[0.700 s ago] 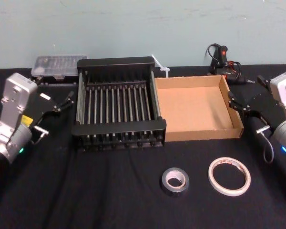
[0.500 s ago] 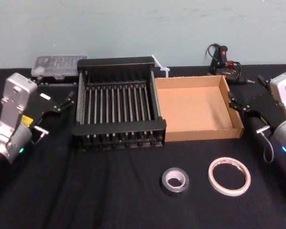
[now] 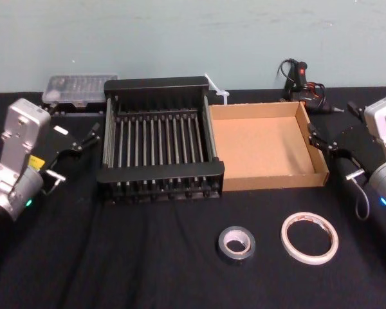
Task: Pick up the white tape and place it into the black box , Pick up the silver tape and place it into the brown box.
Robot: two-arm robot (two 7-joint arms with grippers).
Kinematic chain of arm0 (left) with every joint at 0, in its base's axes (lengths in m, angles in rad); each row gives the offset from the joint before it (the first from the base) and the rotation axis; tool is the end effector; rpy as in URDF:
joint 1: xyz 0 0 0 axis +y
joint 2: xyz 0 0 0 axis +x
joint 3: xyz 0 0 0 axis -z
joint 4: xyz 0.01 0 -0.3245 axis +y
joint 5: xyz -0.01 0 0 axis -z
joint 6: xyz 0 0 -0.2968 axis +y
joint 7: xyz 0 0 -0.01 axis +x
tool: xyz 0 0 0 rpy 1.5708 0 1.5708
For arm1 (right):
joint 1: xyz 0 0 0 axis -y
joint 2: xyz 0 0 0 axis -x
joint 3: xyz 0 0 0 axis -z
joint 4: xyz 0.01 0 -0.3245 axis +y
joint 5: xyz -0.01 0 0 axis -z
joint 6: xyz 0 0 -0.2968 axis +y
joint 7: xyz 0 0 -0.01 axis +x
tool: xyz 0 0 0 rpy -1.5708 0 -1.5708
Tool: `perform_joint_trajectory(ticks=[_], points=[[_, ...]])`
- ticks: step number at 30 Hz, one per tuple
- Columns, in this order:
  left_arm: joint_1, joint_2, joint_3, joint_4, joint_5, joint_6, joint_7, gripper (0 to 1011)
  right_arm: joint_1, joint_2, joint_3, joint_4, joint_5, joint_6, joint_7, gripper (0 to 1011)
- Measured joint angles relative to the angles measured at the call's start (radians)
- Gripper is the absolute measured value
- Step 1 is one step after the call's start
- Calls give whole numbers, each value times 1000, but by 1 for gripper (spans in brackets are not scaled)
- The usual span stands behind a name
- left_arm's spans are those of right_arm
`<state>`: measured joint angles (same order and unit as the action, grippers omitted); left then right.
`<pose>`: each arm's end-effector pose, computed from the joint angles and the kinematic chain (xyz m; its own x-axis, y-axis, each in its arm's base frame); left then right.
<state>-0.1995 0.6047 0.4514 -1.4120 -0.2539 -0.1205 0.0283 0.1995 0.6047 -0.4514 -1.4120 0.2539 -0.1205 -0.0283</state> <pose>0.3524 0.1055 -0.3278 0.2923 0.8803 0.3737 -0.9553 0.2873 0.0703 0.3524 -0.1055 -0.3278 0.2923 -0.8803 0.3737 0.9553 0.2873 -0.0703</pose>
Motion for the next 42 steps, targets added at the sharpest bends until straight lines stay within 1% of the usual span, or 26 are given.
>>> perform_joint_trajectory(ticks=[25,26,30,33,37,40,42], points=[[0,0,0,0,0,0,0,1001,0,0,0,0,0,0,0,1002],[0,0,0,0,0,0,0,1001,-3,0,4,-3,0,0,1,1002],[0,0,0,0,0,0,0,1001,-18,6,23,-26,3,2,10,1002],[0,0,0,0,0,0,0,1001,-37,17,39,-56,10,15,20,1002],[0,0,0,0,0,0,0,1001,-73,40,68,-114,35,49,43,1002],[0,0,0,0,0,0,0,1001,-93,53,81,-143,49,65,58,1002],[0,0,0,0,0,0,0,1002,-116,69,96,-173,65,78,76,1002]])
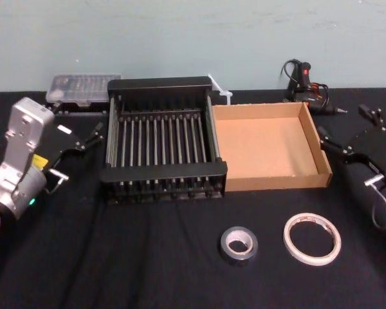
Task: Pick up the white tape and place it into the black box , Pick up the silver tape and place it into the brown box.
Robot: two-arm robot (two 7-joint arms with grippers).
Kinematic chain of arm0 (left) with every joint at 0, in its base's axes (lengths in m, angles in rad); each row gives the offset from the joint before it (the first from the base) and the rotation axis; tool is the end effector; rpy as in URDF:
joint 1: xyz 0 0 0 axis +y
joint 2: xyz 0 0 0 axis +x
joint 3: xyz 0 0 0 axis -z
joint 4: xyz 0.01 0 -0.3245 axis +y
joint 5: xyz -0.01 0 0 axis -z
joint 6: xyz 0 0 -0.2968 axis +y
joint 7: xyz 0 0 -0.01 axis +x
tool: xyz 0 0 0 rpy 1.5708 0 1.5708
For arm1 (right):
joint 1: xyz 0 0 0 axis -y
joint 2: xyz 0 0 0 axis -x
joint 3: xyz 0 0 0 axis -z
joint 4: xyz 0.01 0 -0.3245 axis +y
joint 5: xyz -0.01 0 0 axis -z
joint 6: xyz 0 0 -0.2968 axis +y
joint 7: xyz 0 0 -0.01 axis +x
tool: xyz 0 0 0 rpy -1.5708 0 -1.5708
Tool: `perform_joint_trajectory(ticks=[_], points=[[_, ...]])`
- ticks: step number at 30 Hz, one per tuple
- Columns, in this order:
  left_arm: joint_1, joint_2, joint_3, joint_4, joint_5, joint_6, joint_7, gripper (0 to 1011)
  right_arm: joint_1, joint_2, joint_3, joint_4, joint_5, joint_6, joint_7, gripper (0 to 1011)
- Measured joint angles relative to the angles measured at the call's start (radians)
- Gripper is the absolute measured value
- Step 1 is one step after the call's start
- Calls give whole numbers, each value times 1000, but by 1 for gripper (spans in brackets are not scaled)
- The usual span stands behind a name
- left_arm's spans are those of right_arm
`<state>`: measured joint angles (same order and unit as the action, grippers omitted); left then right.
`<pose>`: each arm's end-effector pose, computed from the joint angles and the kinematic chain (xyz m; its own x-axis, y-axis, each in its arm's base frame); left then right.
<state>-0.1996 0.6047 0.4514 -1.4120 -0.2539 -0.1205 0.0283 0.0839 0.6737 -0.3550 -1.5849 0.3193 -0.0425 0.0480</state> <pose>0.3524 0.1055 -0.3278 0.2922 0.8803 0.3738 -0.9553 0.2873 0.0702 0.3235 -0.1198 -0.3003 0.3524 -0.8752 0.3315 0.9356 0.3378 -0.1028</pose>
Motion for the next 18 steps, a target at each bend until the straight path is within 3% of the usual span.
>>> perform_joint_trajectory(ticks=[11,18], points=[[0,0,0,0,0,0,0,1001,-130,99,79,-128,45,5,88,1002],[0,0,0,0,0,0,0,1001,-213,138,120,-181,97,8,155,1003]])
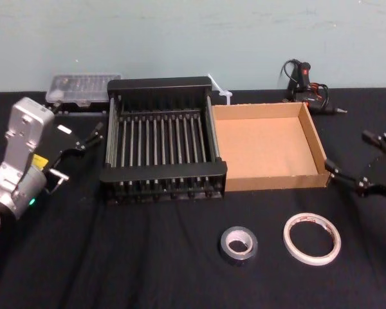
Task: Pick up the white tape and place it into the black box , Pick up the silver tape and place it into the brown box.
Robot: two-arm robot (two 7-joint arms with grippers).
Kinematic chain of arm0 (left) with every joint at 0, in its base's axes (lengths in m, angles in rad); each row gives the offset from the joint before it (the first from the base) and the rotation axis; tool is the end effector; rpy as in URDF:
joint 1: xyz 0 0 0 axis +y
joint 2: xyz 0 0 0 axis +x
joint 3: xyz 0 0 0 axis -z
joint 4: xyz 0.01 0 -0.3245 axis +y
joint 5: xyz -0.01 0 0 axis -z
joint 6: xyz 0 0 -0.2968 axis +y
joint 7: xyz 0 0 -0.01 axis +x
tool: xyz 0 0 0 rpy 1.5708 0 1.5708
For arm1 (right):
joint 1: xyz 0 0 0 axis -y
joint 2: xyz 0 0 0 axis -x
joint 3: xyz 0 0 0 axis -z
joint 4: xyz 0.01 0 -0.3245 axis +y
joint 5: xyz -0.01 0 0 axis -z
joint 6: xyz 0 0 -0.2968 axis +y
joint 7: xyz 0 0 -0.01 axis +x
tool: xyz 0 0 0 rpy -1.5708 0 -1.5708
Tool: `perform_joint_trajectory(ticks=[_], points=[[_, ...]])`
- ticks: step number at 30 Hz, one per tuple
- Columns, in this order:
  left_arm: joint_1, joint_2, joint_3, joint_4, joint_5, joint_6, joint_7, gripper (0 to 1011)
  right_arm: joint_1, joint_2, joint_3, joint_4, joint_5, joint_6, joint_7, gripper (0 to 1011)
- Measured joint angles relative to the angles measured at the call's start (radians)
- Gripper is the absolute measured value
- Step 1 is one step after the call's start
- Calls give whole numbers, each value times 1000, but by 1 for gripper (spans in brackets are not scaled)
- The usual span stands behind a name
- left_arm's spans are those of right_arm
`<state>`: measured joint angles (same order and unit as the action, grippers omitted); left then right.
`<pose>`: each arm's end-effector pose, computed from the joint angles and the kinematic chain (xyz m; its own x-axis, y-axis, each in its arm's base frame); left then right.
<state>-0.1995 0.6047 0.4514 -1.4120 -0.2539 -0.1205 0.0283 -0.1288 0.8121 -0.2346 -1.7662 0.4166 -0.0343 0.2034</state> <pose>0.3524 0.1055 -0.3278 0.2923 0.8803 0.3737 -0.9553 0.2873 0.0703 0.2708 -0.1492 -0.2786 0.5163 -0.8066 0.2878 0.8563 0.4826 -0.1840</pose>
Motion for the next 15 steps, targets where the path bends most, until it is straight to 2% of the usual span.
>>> perform_joint_trajectory(ticks=[7,15], points=[[0,0,0,0,0,0,0,1001,-47,12,24,-23,54,36,59,1002],[0,0,0,0,0,0,0,1001,-49,12,26,-17,76,105,110,1002]])
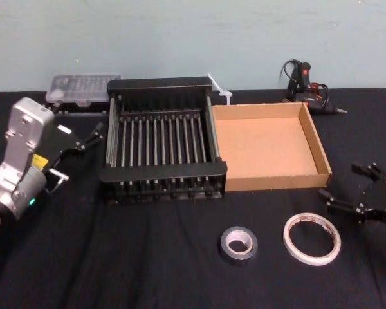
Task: Pick up the white tape and place it into the black box , Pick up the silver tape and place it into the brown box.
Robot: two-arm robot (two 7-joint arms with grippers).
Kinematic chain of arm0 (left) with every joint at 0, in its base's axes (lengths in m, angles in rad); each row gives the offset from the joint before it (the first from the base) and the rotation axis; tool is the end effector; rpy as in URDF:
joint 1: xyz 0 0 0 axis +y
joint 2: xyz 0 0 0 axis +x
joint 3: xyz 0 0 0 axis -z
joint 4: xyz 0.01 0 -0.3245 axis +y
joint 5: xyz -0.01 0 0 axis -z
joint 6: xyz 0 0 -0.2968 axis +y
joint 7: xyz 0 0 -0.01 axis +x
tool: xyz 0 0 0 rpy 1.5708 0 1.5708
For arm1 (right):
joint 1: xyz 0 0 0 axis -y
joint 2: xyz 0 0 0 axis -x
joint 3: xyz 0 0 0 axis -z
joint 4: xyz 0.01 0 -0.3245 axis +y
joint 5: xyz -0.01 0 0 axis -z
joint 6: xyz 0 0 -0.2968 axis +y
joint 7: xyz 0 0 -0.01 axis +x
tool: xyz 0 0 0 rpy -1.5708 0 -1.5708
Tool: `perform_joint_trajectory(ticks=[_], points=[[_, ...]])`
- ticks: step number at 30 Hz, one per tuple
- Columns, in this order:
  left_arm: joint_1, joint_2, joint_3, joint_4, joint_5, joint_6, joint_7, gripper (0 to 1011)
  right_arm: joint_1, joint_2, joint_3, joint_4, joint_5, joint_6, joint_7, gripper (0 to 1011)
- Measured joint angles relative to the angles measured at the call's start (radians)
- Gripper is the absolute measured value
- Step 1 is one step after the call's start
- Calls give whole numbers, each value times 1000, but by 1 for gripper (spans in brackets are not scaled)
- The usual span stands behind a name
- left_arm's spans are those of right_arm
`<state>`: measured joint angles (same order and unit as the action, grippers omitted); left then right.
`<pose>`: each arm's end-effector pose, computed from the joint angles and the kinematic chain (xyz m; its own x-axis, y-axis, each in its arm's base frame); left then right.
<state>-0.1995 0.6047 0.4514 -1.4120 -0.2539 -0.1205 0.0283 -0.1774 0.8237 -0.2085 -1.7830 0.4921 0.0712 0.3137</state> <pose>0.3524 0.1055 -0.3278 0.2923 0.8803 0.3737 -0.9553 0.2873 0.0703 0.2597 -0.1542 -0.2815 0.6005 -0.7829 0.1628 0.7850 0.5384 -0.3066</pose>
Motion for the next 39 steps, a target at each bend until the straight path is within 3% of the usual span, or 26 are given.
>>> perform_joint_trajectory(ticks=[13,39], points=[[0,0,0,0,0,0,0,1001,19,-16,-16,26,-18,109,48,1003],[0,0,0,0,0,0,0,1001,73,-100,-47,109,-90,174,97,1002]])
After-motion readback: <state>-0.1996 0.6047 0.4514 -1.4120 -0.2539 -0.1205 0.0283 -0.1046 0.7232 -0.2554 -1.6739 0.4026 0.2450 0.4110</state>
